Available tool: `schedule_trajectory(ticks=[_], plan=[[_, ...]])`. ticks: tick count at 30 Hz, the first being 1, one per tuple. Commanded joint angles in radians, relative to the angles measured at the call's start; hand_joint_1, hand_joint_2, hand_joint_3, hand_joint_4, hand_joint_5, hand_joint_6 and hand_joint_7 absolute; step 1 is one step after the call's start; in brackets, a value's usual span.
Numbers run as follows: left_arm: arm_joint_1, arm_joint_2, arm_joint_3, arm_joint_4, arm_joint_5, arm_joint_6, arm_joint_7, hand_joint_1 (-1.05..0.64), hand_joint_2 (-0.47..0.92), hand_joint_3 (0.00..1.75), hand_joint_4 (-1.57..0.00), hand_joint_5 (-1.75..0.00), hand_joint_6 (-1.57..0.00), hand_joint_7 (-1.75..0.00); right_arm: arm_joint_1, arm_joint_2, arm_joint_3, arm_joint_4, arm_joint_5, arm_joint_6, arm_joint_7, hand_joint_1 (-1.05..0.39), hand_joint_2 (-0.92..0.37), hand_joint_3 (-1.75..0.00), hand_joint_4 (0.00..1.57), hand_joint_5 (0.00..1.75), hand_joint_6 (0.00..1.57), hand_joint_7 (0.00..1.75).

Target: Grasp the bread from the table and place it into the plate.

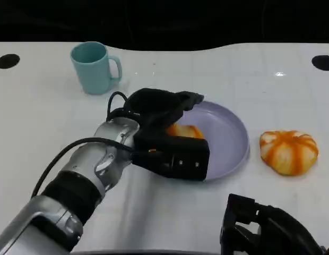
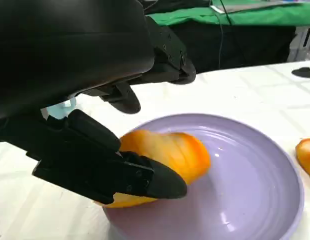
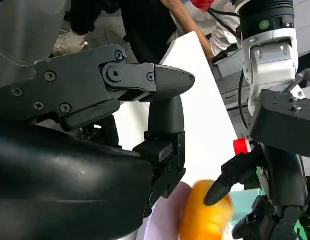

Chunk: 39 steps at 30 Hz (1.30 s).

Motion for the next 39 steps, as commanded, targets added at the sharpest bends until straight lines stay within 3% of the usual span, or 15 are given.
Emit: schedule_trajectory(ticks=[1, 14, 21, 23, 24, 27, 29, 30, 31, 33, 36, 39], plan=[[-0.008, 0.024, -0.001, -0.027, -0.004, 0.010, -0.025, -0.82, 0.92, 0.27, -0.20, -0.33, -0.15, 0.00, -0.004, -0.009, -0.005, 0.008, -0.003, -0.003, -0.006, -0.48, -0.92, -0.42, 0.60, 1.75, 0.47, 1.62], [0.147, 0.110, 0.094, -0.214, -0.170, -0.074, -0.096, -0.82, 0.92, 0.26, -0.22, -0.32, -0.17, -0.01, -0.017, -0.010, -0.011, 0.022, 0.003, -0.006, -0.003, -0.48, -0.92, -0.42, 0.59, 1.75, 0.47, 1.63], [0.293, 0.111, 0.201, -0.328, -0.344, -0.142, -0.103, -0.76, 0.92, 0.24, -0.38, -0.41, -0.30, -0.07, -0.020, -0.013, -0.014, 0.027, 0.010, -0.006, 0.005, -0.48, -0.92, -0.42, 0.59, 1.75, 0.46, 1.64], [0.361, 0.092, 0.249, -0.368, -0.428, -0.175, -0.092, -0.72, 0.92, 0.24, -0.49, -0.49, -0.42, -0.12, -0.021, -0.015, -0.014, 0.025, 0.007, -0.008, 0.005, -0.48, -0.92, -0.42, 0.59, 1.75, 0.46, 1.64], [0.388, 0.084, 0.267, -0.385, -0.462, -0.185, -0.092, -0.68, 0.92, 0.23, -0.50, -0.70, -0.50, -0.13, -0.021, -0.016, -0.014, 0.024, 0.007, -0.007, 0.006, -0.48, -0.92, -0.42, 0.59, 1.75, 0.46, 1.64], [0.459, 0.056, 0.312, -0.423, -0.574, -0.221, -0.119, -0.62, 0.92, 0.21, -0.52, -1.08, -0.66, -0.19, -0.021, -0.017, -0.015, 0.023, 0.010, -0.001, 0.005, -0.48, -0.92, -0.42, 0.59, 1.75, 0.46, 1.64], [0.507, 0.038, 0.337, -0.440, -0.660, -0.243, -0.153, -0.61, 0.92, 0.21, -0.54, -1.22, -0.71, -0.24, -0.018, -0.017, -0.015, 0.019, 0.010, 0.001, 0.003, -0.48, -0.92, -0.42, 0.60, 1.75, 0.46, 1.64], [0.534, 0.030, 0.349, -0.452, -0.705, -0.249, -0.174, -0.60, 0.92, 0.22, -0.56, -1.44, -0.69, -0.49, -0.017, -0.018, -0.015, 0.016, 0.010, 0.001, 0.003, -0.48, -0.92, -0.42, 0.60, 1.75, 0.46, 1.64], [0.563, 0.024, 0.360, -0.469, -0.746, -0.251, -0.194, -0.60, 0.92, 0.23, -0.58, -1.61, -0.56, -0.96, -0.015, -0.019, -0.014, 0.013, 0.010, 0.003, 0.002, -0.48, -0.91, -0.42, 0.60, 1.75, 0.46, 1.64], [0.607, 0.027, 0.374, -0.505, -0.803, -0.242, -0.236, -0.60, 0.92, 0.26, -0.63, -1.72, -0.49, -1.34, -0.014, -0.021, -0.015, 0.010, 0.010, 0.006, 0.001, -0.48, -0.91, -0.42, 0.60, 1.75, 0.46, 1.65], [0.680, 0.058, 0.397, -0.584, -0.932, -0.165, -0.356, -0.66, 0.92, 0.30, -0.72, -1.74, -0.53, -1.55, -0.013, -0.023, -0.015, 0.007, 0.012, 0.010, 0.002, -0.48, -0.91, -0.42, 0.60, 1.75, 0.46, 1.65], [0.738, 0.073, 0.427, -0.654, -1.058, -0.062, -0.443, -0.68, 0.92, 0.26, -0.74, -1.75, -0.55, -1.60, -0.014, -0.024, -0.014, 0.009, 0.013, 0.009, 0.005, -0.48, -0.91, -0.42, 0.60, 1.75, 0.45, 1.65]])
